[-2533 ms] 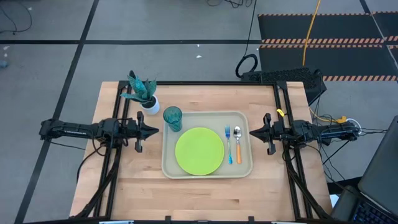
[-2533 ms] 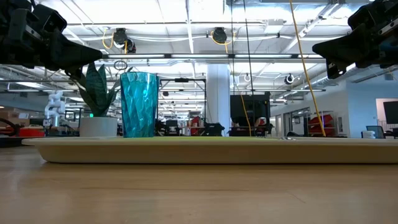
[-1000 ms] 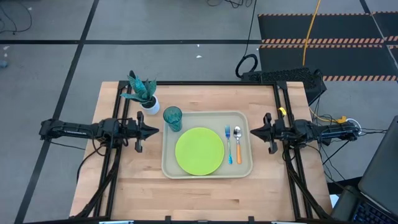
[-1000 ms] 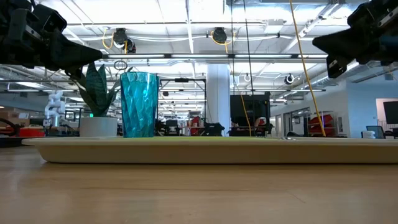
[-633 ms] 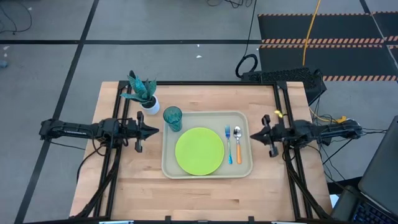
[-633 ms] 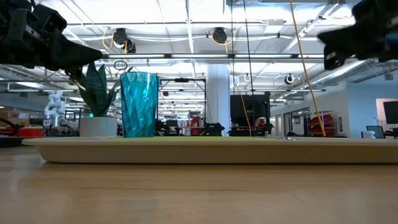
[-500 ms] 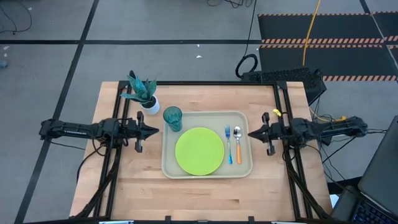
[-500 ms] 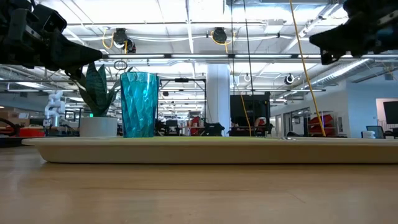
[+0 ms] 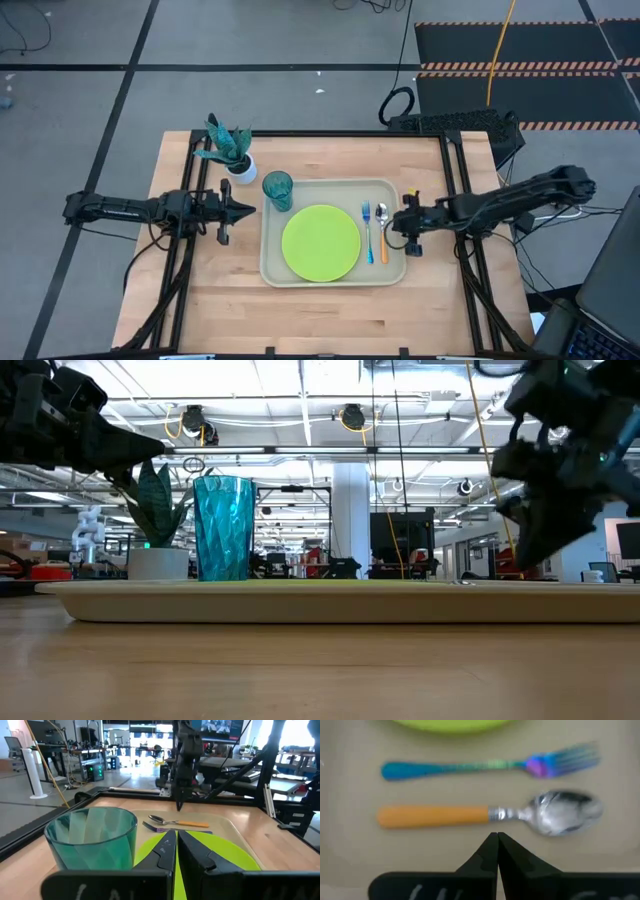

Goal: Pick and place plate/cup/fork/spoon on tray
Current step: Adjust the white food tray

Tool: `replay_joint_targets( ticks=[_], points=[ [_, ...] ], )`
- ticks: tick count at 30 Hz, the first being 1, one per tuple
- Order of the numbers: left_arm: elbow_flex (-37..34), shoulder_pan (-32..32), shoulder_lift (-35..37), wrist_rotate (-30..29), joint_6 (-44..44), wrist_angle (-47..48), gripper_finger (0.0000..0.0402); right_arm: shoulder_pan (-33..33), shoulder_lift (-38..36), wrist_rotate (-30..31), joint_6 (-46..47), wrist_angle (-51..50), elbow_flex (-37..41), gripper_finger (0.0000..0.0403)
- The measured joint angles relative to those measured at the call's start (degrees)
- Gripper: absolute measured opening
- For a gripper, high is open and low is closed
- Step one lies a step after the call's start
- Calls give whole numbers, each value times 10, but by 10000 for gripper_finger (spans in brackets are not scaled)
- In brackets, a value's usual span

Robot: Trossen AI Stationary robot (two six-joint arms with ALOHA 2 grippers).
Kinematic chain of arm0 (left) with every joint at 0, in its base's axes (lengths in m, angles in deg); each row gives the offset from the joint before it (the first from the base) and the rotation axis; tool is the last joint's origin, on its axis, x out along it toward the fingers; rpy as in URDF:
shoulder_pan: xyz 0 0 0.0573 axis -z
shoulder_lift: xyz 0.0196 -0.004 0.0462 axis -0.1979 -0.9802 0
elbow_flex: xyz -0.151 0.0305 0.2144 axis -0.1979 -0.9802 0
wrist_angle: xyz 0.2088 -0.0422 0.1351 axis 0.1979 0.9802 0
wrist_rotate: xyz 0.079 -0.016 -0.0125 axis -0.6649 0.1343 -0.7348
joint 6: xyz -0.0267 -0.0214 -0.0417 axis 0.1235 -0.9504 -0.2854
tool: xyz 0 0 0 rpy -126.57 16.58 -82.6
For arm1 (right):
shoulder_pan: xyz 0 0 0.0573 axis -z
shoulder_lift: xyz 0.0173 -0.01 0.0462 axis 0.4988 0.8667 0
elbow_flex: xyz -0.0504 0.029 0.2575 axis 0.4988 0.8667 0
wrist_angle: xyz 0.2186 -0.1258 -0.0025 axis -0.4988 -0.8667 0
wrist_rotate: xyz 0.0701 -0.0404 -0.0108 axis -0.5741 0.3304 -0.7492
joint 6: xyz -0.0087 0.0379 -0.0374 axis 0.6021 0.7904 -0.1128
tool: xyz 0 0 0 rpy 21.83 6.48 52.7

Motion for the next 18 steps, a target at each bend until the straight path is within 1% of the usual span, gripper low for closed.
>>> replay_joint_targets(
  ticks=[3,10,15,18],
  points=[
    [0,0,0,0,0,3,21,-1,21,-15,13,-6,4,0],
    [0,0,0,0,0,0,21,-1,9,-45,31,-1,3,0],
    [0,0,0,0,0,0,21,-1,6,-48,8,-2,3,0],
    [0,0,0,0,0,0,21,-1,6,-60,5,-1,8,0]
  ],
)
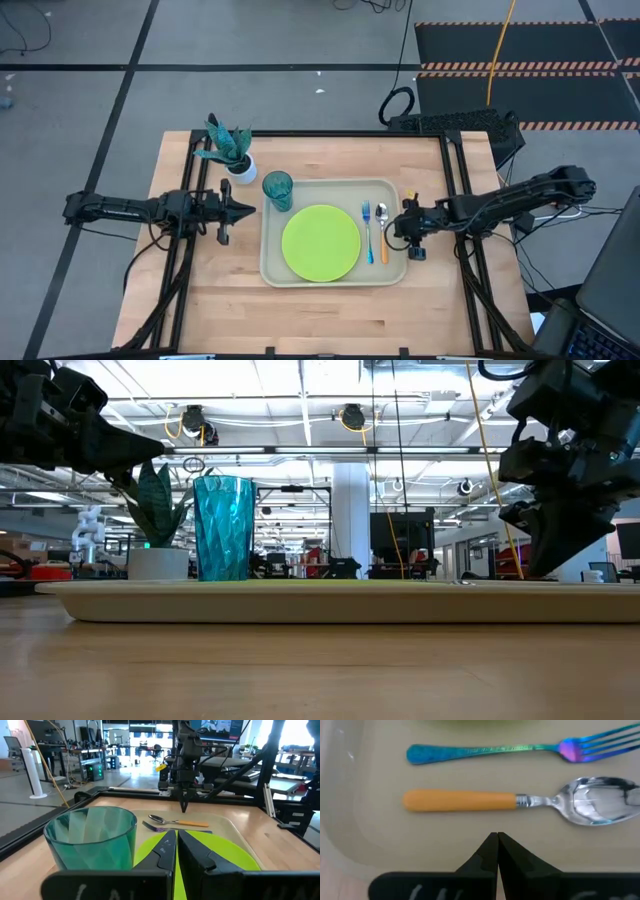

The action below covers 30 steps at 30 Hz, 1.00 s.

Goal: Pick and place plate/cup/fork/spoon on tray
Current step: Adjust the white food tray

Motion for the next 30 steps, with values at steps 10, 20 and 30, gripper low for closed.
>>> replay_joint_targets(
  ticks=[10,20,30],
  points=[
    [0,0,0,0,0,0,21,2,-32,184,-14,8,1,0],
    [0,0,0,0,0,0,21,123,-30,255,-94,83,0,20],
    [0,0,0,0,0,0,21,312,12,94,-100,183,1,92]
  ],
)
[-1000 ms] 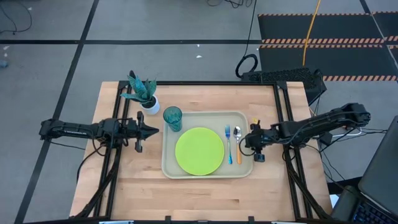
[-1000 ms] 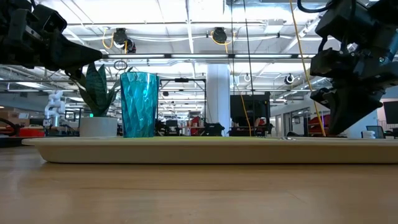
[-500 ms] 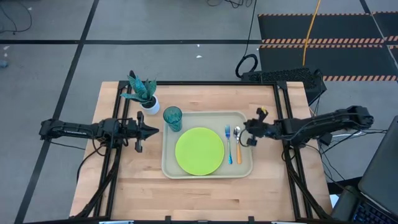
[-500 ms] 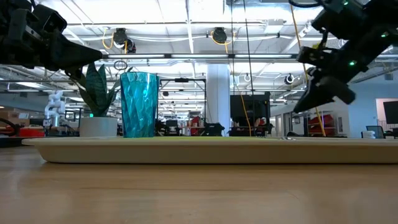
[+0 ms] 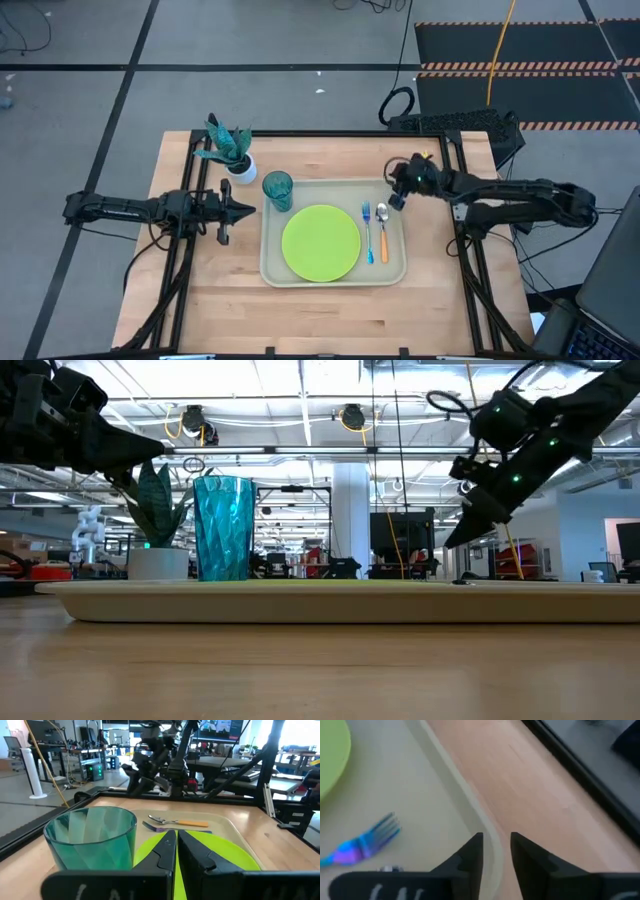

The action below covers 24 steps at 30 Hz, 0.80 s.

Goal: Pick and place plate/cup/fork/spoon on tray
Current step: Adjust the white food tray

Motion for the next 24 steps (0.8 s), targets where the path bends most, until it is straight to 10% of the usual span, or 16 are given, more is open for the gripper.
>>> replay_joint_targets(
  ticks=[6,24],
  points=[
    [0,0,0,0,0,0,21,64,49,-95,39,40,0,122],
    [0,0,0,0,0,0,21,113,155,-93,40,104,0,130]
  ],
)
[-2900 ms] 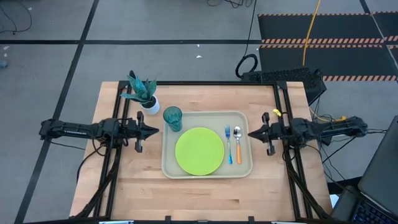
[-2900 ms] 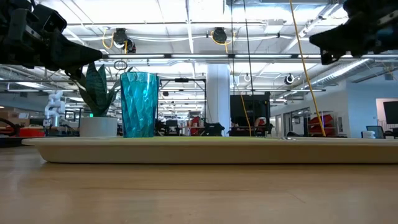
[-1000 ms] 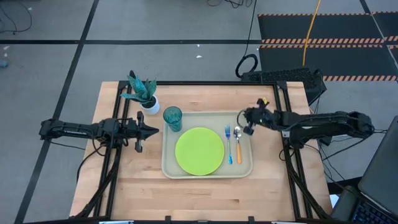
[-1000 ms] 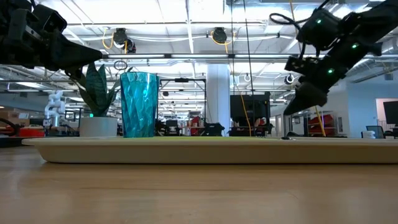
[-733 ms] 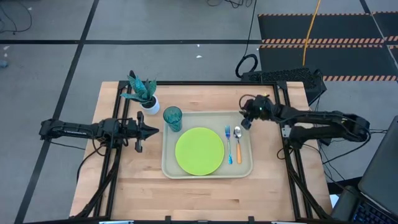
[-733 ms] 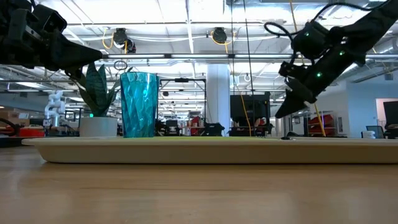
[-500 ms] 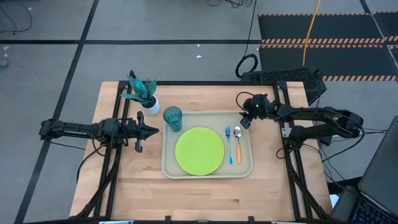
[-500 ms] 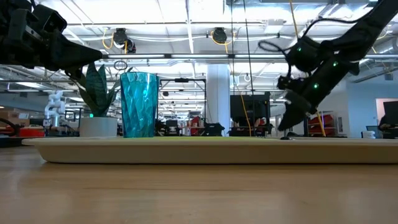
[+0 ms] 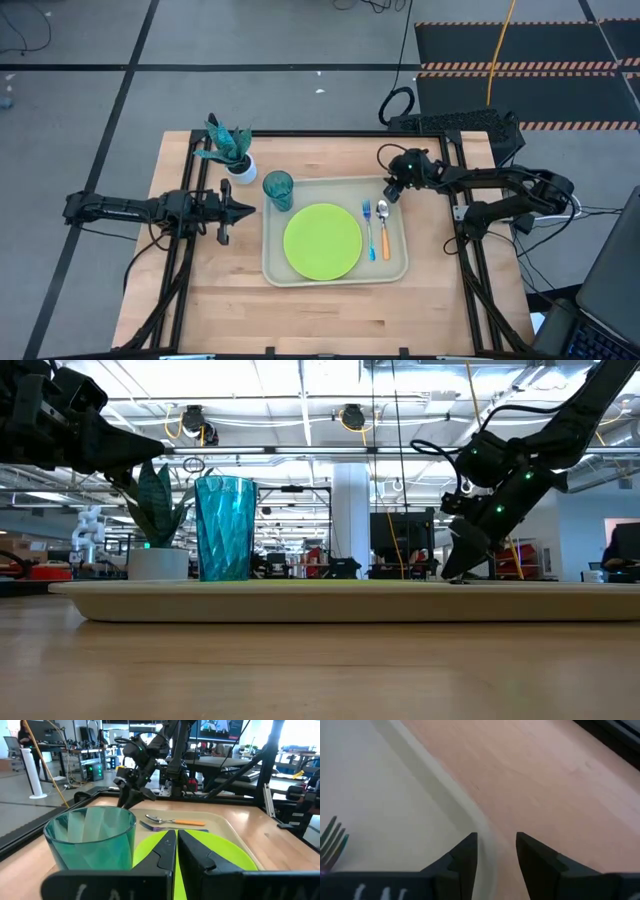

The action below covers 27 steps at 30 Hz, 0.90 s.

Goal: Pick and place plate/cup/fork/spoon on tray
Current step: Adjust the white food tray

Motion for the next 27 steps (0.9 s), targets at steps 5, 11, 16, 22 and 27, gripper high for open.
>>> replay_joint_targets(
  ticks=[5,11,16,22,27],
  points=[
    [0,0,0,0,0,0,21,0,0,-33,6,-7,0,130],
    [0,0,0,0,0,0,21,0,0,-15,-2,12,0,130],
    [0,0,0,0,0,0,21,0,0,-15,-2,63,0,130],
    [0,0,0,0,0,0,21,7,0,17,-25,50,0,111],
    [0,0,0,0,0,0,21,13,0,46,-40,19,0,79]
  ],
)
